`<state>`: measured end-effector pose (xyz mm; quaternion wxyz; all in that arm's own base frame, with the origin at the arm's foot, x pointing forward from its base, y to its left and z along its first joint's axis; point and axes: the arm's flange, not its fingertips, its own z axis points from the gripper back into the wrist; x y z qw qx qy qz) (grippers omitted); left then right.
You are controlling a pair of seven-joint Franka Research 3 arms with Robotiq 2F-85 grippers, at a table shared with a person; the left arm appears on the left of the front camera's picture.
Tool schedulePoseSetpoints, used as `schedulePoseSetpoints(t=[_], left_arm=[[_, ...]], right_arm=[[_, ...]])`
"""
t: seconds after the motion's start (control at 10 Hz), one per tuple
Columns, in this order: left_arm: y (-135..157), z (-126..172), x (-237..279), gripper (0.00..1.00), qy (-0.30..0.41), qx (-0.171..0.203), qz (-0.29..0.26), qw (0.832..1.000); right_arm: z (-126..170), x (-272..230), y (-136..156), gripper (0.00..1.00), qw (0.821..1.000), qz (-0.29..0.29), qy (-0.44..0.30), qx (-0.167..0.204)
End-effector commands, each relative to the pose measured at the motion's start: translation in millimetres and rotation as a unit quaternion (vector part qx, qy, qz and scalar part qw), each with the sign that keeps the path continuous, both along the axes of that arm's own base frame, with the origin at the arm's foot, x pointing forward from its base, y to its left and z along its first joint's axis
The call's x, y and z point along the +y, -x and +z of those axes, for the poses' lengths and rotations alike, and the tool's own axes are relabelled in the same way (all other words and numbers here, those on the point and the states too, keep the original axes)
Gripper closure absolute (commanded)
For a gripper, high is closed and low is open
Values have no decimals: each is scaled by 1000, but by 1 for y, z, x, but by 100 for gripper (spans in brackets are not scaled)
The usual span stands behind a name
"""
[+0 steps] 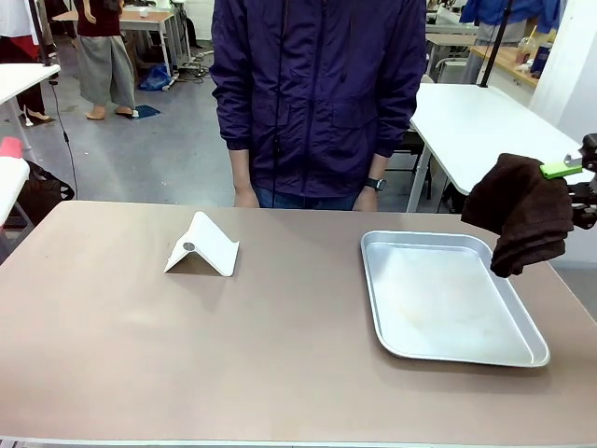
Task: Clean the surface of the table.
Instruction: Return the Lint Roller and towel to their original positions.
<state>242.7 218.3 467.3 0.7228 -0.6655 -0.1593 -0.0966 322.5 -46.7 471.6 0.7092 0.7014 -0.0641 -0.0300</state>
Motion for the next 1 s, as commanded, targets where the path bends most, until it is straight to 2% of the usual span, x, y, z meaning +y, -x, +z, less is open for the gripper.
schedulePoseSetpoints(t=[0.0, 0.7, 0.8, 0.9], left_arm=[[-1, 4, -2, 78, 7, 1, 4, 1000], [-1, 4, -2, 78, 7, 1, 4, 1000], [0, 0, 0, 78, 0, 0, 0, 1000], [-5, 17, -12, 78, -29, -4, -9, 1000]], right_arm=[[2, -1, 1, 100, 1000, 1, -3, -3], [2, -1, 1, 100, 1000, 1, -3, -3], [0, 0, 0, 84, 1000, 0, 0, 0], [4, 15, -6, 84, 1000, 11, 7, -11]])
